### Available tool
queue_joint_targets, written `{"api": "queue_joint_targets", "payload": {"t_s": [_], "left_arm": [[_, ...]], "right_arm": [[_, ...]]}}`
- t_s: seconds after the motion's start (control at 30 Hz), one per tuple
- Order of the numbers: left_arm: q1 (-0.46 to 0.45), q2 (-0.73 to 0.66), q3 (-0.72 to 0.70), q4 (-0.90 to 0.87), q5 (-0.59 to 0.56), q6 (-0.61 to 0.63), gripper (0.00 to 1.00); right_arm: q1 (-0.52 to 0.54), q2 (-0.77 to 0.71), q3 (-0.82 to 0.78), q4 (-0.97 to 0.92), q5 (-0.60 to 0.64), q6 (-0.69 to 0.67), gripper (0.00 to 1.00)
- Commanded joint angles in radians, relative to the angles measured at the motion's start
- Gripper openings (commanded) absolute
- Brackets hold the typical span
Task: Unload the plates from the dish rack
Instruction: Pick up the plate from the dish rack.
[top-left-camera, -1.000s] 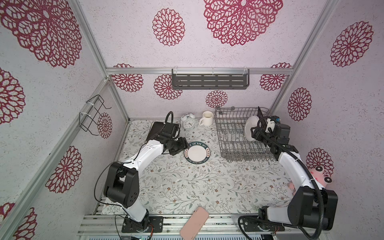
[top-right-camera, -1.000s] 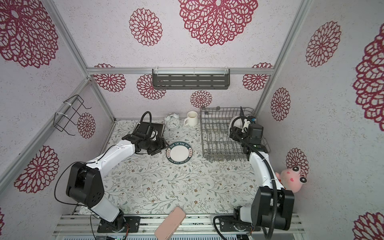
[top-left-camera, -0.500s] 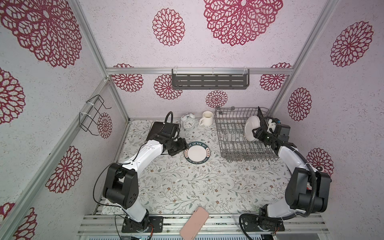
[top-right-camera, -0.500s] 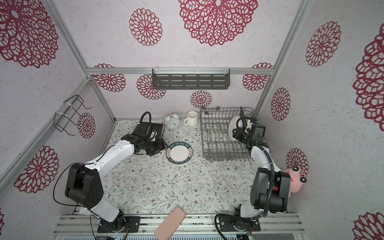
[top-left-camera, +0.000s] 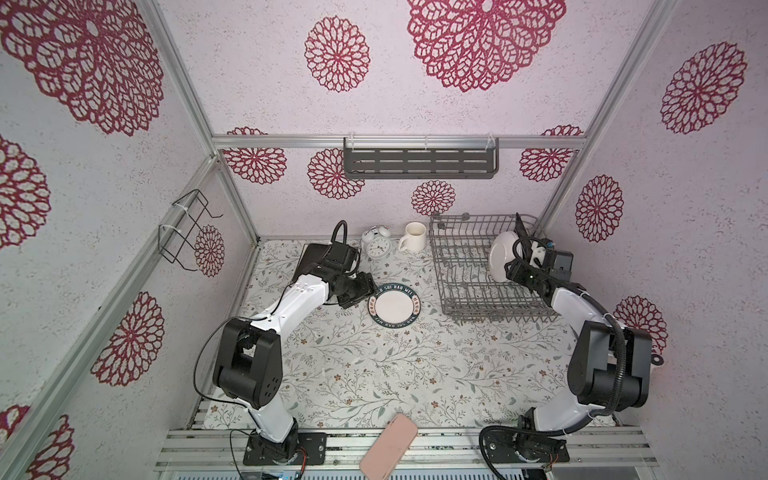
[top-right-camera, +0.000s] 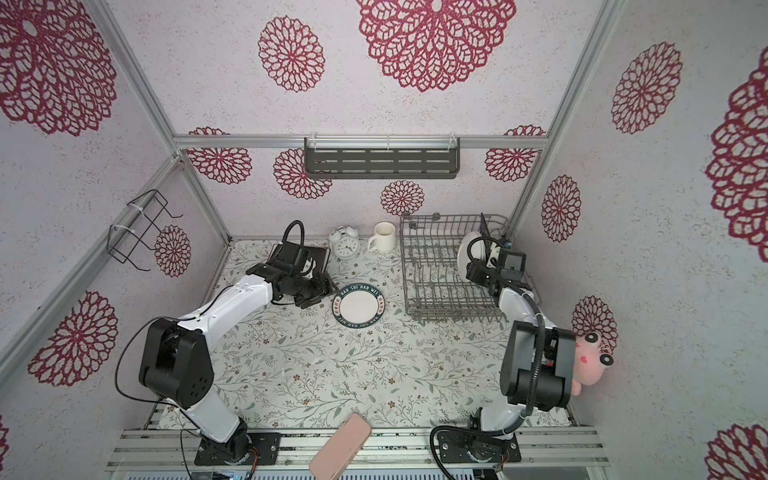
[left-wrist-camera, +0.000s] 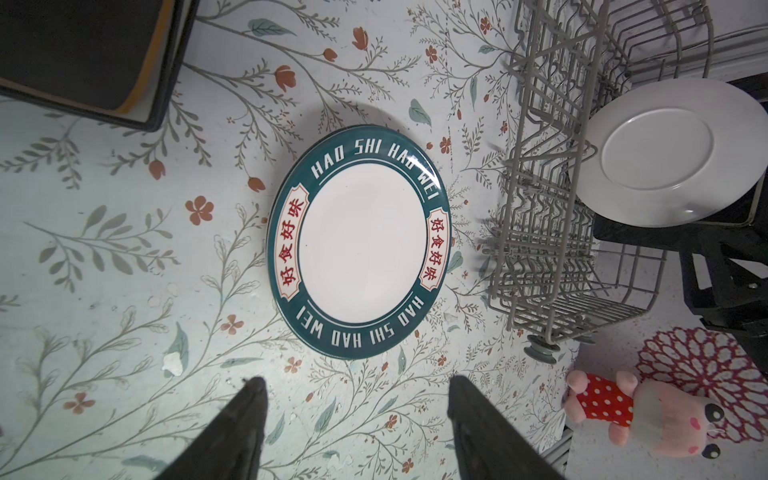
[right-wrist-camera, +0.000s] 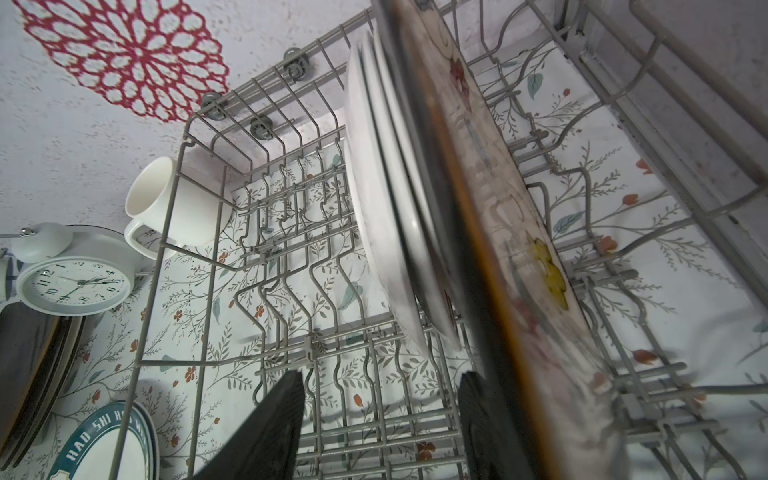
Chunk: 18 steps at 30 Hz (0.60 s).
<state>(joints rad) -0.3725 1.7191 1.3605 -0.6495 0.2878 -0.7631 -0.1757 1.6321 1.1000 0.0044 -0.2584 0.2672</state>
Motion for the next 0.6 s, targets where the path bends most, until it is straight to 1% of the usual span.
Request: {"api": "queue_joint_targets", "payload": {"t_s": [0.0, 0.3, 0.4, 0.57], "left_arm": [[0.009, 0.017, 0.023, -0.009, 0.011, 0.014, 0.72], [0.015, 0.025, 0.022, -0.009, 0.013, 0.016, 0.72], [0.017, 0.028, 0.026, -0.007, 0.016, 0.017, 0.72], [0.024, 0.032, 0.029, -0.006, 0.021, 0.019, 0.72]], "right_arm": [[0.006, 0.011, 0.04, 0.029, -0.011, -0.029, 0.6], [0.012, 0.061, 0.077, 0.03, -0.014, -0.039, 0.58], [0.018, 0.079, 0.094, 0.018, -0.012, -0.049, 0.56], [0.054, 0.1, 0.129, -0.031, 0.063, -0.11, 0.56]]}}
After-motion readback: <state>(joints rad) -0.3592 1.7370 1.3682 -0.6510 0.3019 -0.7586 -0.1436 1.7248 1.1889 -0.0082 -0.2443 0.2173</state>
